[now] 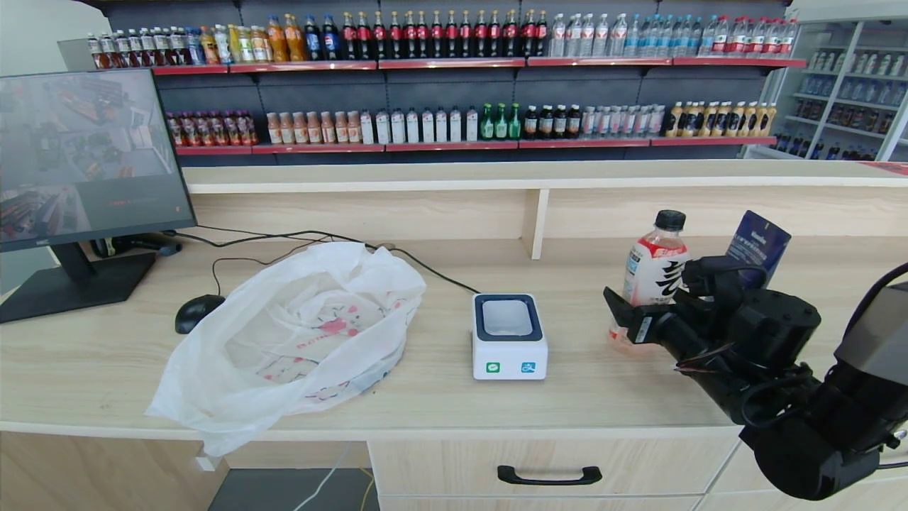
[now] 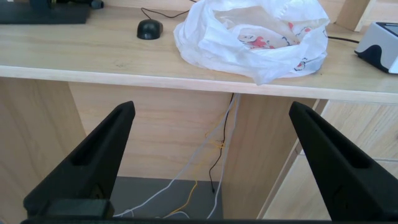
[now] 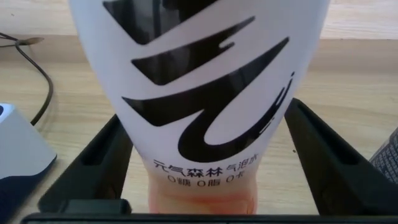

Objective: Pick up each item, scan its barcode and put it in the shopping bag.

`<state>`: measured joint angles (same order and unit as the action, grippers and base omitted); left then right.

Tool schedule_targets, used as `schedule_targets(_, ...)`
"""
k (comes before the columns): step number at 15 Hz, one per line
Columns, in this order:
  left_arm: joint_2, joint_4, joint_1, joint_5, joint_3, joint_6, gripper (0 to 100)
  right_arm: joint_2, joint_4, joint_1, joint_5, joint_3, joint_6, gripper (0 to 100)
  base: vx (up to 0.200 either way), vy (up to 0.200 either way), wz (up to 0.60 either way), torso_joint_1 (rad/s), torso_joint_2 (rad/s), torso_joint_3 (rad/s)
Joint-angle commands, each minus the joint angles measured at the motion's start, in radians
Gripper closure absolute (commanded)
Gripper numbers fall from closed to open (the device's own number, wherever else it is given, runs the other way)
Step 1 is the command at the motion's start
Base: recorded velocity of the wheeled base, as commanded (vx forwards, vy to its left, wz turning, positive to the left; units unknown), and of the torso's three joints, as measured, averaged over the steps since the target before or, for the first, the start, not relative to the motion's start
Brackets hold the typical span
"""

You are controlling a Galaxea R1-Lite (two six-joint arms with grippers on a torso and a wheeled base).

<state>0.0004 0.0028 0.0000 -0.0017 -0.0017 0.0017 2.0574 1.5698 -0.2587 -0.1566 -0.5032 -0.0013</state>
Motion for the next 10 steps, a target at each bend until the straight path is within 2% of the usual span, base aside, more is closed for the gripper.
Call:
schedule_targets(1, 0.000, 0.000, 0.000, 0.000, 0.000, 0.000, 0, -0.002, 0.001, -0.001, 0.000, -0.008, 0.003, 100, 0.000, 0.000, 0.00, 0.000, 0.00, 0.000)
schedule_targets(10, 0.000, 0.000, 0.000, 0.000, 0.000, 0.000, 0, -0.030, 0.001, -0.011, 0.000, 0.002, 0.006, 100, 0.000, 0.000, 0.00, 0.000, 0.00, 0.000)
